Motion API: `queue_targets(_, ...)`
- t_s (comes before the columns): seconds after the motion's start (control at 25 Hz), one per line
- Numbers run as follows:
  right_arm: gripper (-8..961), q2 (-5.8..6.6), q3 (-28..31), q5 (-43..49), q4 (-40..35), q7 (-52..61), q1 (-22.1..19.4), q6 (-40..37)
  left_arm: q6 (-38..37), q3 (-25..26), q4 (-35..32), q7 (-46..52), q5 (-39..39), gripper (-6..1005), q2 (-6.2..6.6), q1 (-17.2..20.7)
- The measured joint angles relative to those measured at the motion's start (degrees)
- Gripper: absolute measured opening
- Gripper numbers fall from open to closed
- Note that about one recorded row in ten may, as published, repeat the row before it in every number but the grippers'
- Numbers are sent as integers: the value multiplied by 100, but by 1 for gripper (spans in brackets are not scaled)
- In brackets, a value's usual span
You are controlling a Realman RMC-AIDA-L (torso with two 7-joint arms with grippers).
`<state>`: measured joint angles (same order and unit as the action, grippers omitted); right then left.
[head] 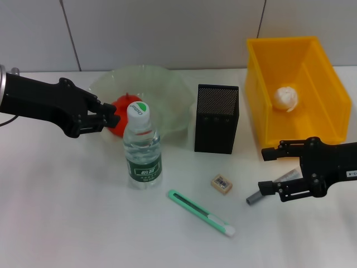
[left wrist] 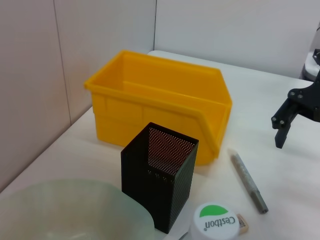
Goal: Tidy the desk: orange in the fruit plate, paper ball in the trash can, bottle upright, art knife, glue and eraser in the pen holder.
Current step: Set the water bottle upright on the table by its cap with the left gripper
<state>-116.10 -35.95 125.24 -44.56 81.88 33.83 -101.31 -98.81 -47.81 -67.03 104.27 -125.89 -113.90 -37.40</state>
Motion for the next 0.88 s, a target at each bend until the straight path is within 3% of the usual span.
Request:
queue_targets(0.24,834,17,0,0,0,36,11,6,-13,6,-16,-2,52,149,-4,0)
queue_targets(0.56,835,56,0,0,104,38,14,16,-16,482,39,-34,261,181,-54,32)
queue_targets(0.8,835,55,0,0,113,38,17,16,15,460,61,-133,319,384,-105,49)
queue_targets(0.88,835,55,0,1,114,39,18,16,35,455,131,-197,312,495,-128,38)
